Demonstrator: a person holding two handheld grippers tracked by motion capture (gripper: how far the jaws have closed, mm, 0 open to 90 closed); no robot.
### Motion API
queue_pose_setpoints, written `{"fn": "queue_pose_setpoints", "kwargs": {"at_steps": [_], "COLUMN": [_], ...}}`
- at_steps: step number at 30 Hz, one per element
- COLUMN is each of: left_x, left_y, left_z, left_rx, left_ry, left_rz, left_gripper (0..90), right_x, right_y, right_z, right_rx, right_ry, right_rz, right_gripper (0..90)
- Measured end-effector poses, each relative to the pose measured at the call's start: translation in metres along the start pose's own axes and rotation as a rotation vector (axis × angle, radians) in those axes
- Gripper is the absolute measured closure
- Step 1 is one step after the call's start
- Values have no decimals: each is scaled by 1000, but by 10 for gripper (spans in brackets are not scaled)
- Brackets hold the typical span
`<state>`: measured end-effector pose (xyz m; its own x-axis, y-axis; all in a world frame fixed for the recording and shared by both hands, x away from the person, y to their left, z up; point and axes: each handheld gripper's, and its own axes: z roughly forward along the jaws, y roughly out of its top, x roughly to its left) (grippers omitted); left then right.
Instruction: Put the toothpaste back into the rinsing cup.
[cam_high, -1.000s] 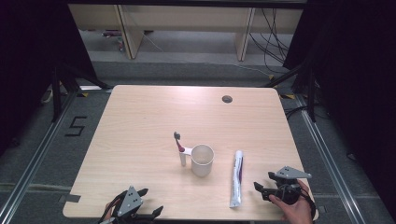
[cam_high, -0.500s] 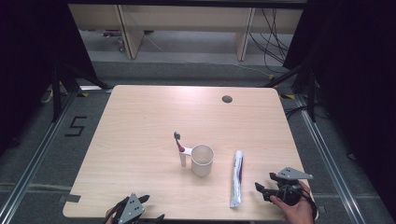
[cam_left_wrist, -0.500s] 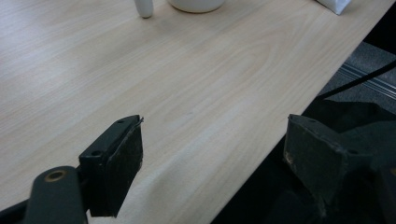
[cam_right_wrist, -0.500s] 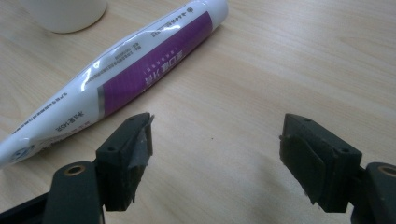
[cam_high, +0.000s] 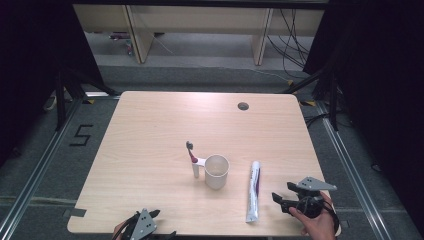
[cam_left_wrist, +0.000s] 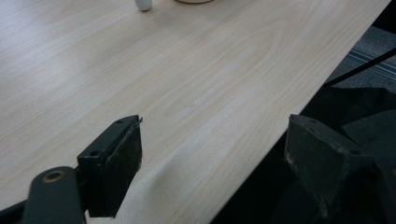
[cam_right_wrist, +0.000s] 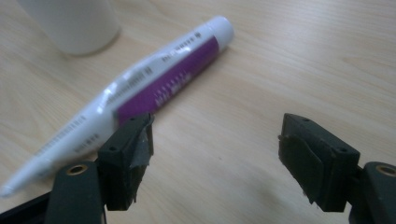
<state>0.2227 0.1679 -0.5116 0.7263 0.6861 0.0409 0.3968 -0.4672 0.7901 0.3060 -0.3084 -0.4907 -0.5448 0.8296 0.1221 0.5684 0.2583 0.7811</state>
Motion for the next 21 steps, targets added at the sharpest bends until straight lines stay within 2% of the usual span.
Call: {"fn": "queue_pose_setpoints", "kwargs": {"at_steps": [1, 2, 3, 4, 5, 6, 7, 8, 9, 10, 11, 12, 13, 15, 18, 20, 21], "left_x": [1, 1, 2, 3, 2, 3, 2, 1, 3, 3, 4, 4, 5, 5, 2, 2, 2], "left_y": [0, 1, 1, 1, 0, 0, 0, -1, -1, -1, -1, -1, -1, -1, -1, 0, -1], "left_z": [-1, -1, -2, -1, 0, -1, 0, 2, 0, 1, 0, 0, 0, -1, 0, 0, 0], "left_rx": [-5, -25, -24, -27, -45, -19, -23, -30, -4, -1, 9, -4, -6, -3, -38, -45, -49], "left_ry": [11, 1, 10, 9, 10, 12, 8, 8, 3, 7, 16, 8, 20, 23, 20, 16, 15], "left_rz": [-5, -23, -25, -29, -42, -25, -38, -41, -19, -17, -4, -13, -4, -11, -35, -37, -33], "left_gripper": [189, 189, 188, 187, 187, 187, 187, 187, 187, 187, 187, 187, 187, 187, 189, 191, 191], "right_x": [1, -1, 1, 0, 1, 0, -1, 1, 1, 1, 0, -1, -4, -4, -2, -3, -1], "right_y": [2, 4, 6, 9, 12, 15, 18, 20, 22, 24, 26, 28, 30, 34, 41, 47, 50], "right_z": [0, 0, 1, 1, 2, 3, 4, 4, 7, 6, 9, 9, 12, 16, 24, 29, 33], "right_rx": [-6, -15, -20, -27, -41, -34, -46, -28, -58, -34, -55, -48, -57, -57, -50, -44, -33], "right_ry": [23, 35, 21, 20, 22, 24, 24, 22, 19, 33, 36, 33, 27, 40, 86, 94, 103], "right_rz": [33, 21, 43, 27, 47, 37, 26, 48, 43, 46, 39, 20, -15, -24, 9, 2, 15], "right_gripper": [275, 276, 276, 277, 277, 282, 287, 287, 288, 293, 302, 315, 330, 366, 435, 467, 502]}}
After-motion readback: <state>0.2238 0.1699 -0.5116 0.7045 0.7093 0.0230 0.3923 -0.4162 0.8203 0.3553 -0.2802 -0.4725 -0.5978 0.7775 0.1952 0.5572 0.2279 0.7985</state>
